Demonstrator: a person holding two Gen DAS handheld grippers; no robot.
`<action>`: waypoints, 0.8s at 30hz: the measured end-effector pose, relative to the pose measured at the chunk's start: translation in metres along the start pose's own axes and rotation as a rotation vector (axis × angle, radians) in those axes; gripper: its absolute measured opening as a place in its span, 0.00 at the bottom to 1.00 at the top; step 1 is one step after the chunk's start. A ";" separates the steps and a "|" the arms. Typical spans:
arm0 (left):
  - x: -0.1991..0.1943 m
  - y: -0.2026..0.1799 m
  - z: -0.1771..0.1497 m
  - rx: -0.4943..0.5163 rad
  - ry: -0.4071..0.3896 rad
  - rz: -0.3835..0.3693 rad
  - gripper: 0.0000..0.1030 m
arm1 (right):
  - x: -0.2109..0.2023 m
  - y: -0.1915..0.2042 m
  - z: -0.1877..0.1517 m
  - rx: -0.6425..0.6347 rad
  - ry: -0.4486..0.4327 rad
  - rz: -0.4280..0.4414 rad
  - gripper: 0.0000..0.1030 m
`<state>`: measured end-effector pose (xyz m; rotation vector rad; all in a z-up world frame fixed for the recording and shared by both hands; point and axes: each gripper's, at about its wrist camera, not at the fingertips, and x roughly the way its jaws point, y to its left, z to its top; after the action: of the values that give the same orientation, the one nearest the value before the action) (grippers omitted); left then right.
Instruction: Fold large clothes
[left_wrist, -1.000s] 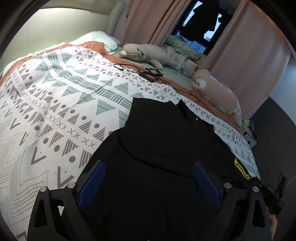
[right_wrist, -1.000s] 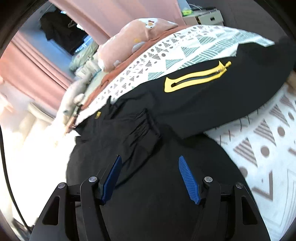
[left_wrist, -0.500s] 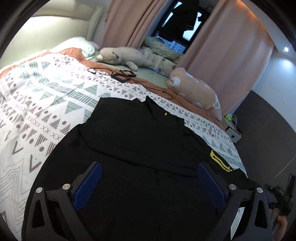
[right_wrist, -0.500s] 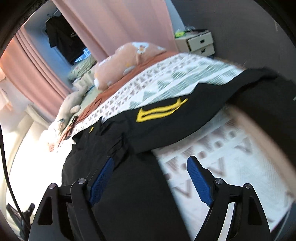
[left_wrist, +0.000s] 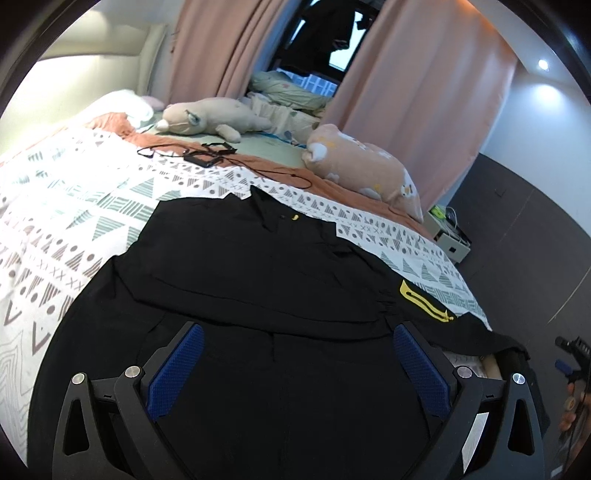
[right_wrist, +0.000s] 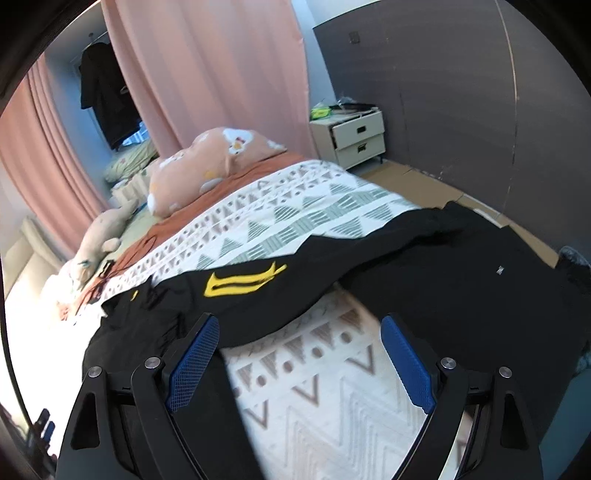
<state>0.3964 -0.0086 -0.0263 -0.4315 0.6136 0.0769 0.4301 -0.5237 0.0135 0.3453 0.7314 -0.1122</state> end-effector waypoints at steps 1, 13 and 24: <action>0.001 -0.001 0.000 0.002 -0.001 -0.004 0.99 | 0.003 -0.005 0.003 0.008 0.000 0.000 0.87; 0.052 0.000 -0.014 -0.028 0.057 -0.001 0.99 | 0.067 -0.039 0.016 0.108 0.043 0.019 0.70; 0.072 0.013 -0.019 -0.017 0.064 0.015 0.99 | 0.140 -0.065 0.024 0.251 0.079 0.017 0.54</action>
<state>0.4424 -0.0089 -0.0867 -0.4472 0.6794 0.0835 0.5351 -0.5899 -0.0817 0.5981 0.7947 -0.1763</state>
